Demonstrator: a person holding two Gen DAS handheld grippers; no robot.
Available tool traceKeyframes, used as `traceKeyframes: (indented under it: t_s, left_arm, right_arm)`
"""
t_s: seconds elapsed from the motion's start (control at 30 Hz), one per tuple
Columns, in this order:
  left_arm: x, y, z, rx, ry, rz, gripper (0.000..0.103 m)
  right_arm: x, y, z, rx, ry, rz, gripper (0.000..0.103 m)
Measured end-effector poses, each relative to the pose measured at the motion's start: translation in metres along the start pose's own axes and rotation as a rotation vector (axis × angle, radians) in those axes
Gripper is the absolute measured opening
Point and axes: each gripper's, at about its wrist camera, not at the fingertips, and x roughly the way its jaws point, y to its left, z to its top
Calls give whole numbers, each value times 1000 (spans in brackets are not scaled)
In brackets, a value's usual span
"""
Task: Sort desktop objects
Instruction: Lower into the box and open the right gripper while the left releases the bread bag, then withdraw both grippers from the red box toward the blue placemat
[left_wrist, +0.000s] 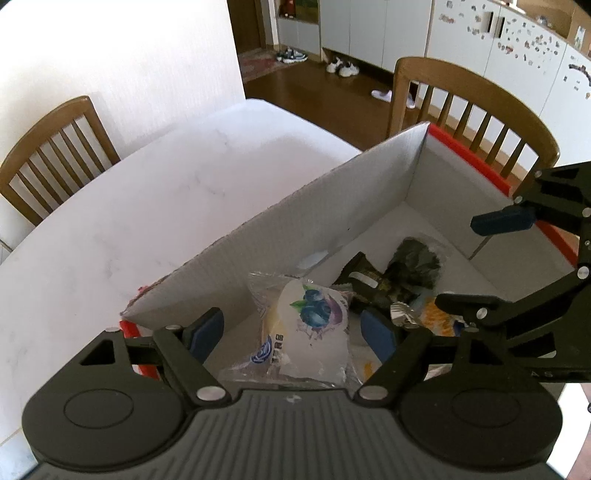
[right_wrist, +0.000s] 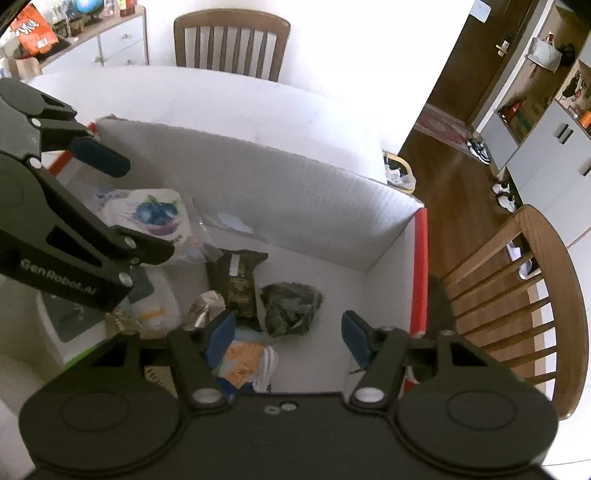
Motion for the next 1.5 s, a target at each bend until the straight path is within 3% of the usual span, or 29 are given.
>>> traceKeyframes:
  t_s: [0.7, 1.13, 1.37, 1.5]
  left_arm:
    - [-53, -8, -31, -78, -118, -49, 81]
    - [-76, -8, -56, -111, -157, -79, 81]
    - [-84, -3, -68, -137, -171, -97, 86]
    - [-89, -2, -75, -145, -190, -116, 99]
  right_arm:
    - [-58, 5, -14, 74, -116, 112, 70]
    - [-82, 5, -32, 162, -178, 173, 83]
    - [-96, 5, -41, 206, -219, 207, 91]
    - [-104, 6, -43, 223, -246, 213, 95]
